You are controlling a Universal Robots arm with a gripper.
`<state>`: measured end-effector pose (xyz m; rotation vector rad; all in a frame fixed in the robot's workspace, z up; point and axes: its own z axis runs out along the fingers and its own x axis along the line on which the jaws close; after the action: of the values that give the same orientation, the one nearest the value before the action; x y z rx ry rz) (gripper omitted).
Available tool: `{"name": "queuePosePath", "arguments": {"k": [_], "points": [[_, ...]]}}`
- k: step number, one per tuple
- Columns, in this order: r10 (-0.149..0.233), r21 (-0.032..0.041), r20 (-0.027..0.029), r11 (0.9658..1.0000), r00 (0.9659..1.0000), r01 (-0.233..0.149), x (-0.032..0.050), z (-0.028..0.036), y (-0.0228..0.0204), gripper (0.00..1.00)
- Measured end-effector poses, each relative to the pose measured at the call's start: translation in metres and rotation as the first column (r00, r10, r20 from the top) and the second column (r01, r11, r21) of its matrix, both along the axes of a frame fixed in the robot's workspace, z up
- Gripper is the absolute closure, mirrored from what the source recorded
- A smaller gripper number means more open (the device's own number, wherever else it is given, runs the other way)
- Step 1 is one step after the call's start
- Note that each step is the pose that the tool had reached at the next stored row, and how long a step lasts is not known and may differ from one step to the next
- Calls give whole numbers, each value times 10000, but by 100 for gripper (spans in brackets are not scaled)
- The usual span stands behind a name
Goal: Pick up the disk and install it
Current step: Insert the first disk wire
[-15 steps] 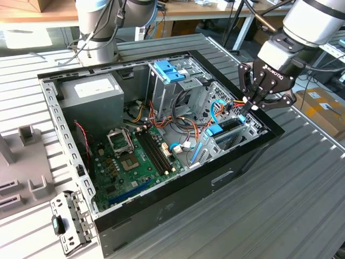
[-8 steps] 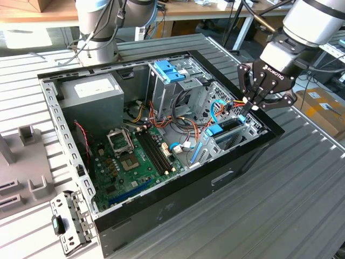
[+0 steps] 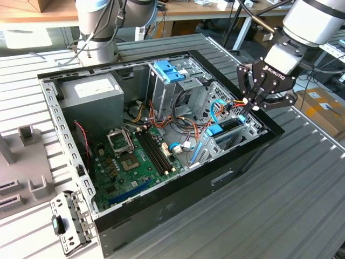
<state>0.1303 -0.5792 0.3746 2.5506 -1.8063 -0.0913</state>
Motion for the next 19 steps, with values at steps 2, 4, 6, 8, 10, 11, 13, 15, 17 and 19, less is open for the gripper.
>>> {"name": "queuePosePath", "arguments": {"k": [2, 4, 6, 8, 10, 11, 13, 15, 17, 19], "points": [[191, 0, 0, 9998, 9998, -191, 0, 0, 0, 89], [372, 0, 0, 9993, 9993, -372, 0, 0, 0, 89], [501, 0, 0, 9987, 9987, -501, 0, 0, 0, 89], [673, -1, 0, 9977, 9977, -673, 0, 0, 0, 89], [963, 0, 0, 9954, 9954, -963, 0, 0, 0, 89], [1107, -1, 0, 9939, 9939, -1107, 0, 0, 0, 89], [1338, 0, 0, 9910, 9910, -1338, 0, 0, 0, 89], [1582, 0, 0, 9874, 9874, -1582, 0, 0, 0, 89], [1750, 1, 0, 9846, 9846, -1750, 0, 0, 0, 89], [1912, 1, 0, 9816, 9816, -1912, 0, 0, 0, 89]]}}
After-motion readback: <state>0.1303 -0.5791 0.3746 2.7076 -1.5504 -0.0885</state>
